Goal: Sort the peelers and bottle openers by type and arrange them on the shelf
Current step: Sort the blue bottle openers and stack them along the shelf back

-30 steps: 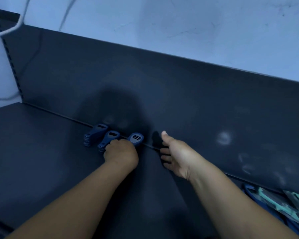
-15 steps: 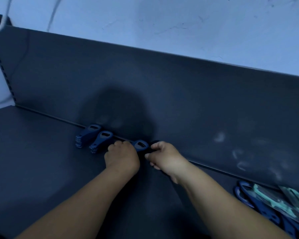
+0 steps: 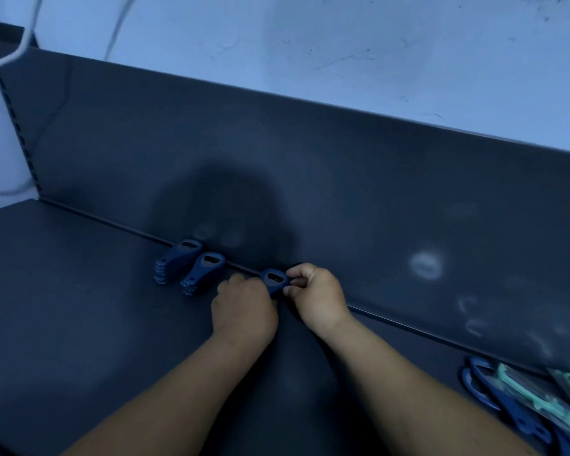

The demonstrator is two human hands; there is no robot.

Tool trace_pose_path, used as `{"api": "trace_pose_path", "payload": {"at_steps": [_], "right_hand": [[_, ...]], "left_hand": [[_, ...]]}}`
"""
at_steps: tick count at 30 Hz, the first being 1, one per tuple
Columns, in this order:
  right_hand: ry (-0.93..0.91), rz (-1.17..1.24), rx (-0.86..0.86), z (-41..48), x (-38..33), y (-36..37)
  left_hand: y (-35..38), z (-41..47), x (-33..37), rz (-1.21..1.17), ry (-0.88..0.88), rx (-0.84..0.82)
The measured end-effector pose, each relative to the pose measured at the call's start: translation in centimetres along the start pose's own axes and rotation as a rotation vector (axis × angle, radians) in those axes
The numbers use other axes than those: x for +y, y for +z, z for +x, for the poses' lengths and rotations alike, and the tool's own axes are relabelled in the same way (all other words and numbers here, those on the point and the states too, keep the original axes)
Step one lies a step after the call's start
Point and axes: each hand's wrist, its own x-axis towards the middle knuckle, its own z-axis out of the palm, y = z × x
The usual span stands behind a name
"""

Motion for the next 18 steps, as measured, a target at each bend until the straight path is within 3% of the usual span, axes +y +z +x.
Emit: {"api": "trace_pose_path", "payload": {"at_steps": [11, 18], "right_hand": [[-0.013, -0.02, 0.022, -0.7, 0.0, -0.5], [-0.204, -0.186, 0.147, -2.2, -1.0, -0.4]], "left_hand": [[-0.8, -0.4, -0.7, -0.053, -0.008, -0.039], [-3.7, -1.7, -4.0, -0.146, 0.03, 0.155]]}}
